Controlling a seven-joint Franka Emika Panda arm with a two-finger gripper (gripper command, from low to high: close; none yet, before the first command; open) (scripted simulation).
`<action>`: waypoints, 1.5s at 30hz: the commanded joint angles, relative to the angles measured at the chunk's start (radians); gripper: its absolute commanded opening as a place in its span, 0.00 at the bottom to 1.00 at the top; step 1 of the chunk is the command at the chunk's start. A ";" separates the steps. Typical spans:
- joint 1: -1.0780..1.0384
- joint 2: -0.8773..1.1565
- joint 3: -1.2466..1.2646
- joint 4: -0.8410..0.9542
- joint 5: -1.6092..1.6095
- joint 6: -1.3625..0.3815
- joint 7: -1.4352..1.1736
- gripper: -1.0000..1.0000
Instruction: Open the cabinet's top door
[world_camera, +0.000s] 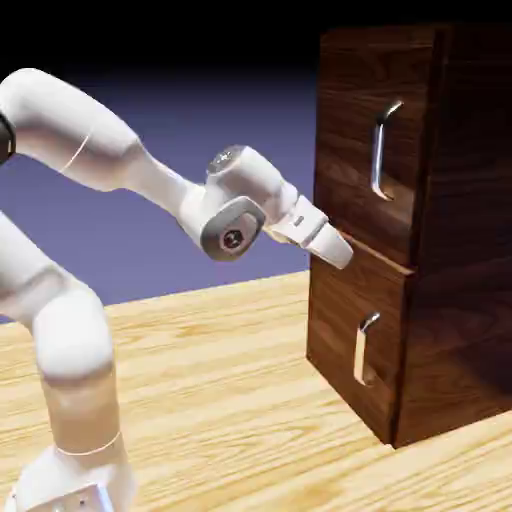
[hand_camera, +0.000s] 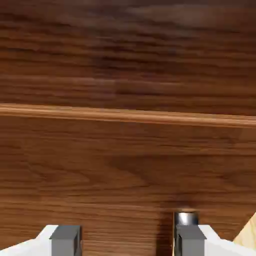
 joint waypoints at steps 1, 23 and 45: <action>0.013 -0.007 -0.014 0.007 -0.044 -0.002 0.033 0.50; 0.294 -0.156 -0.322 0.157 -1.000 -0.036 0.767 0.50; 0.575 -0.306 -0.631 0.307 -1.957 -0.071 1.501 0.50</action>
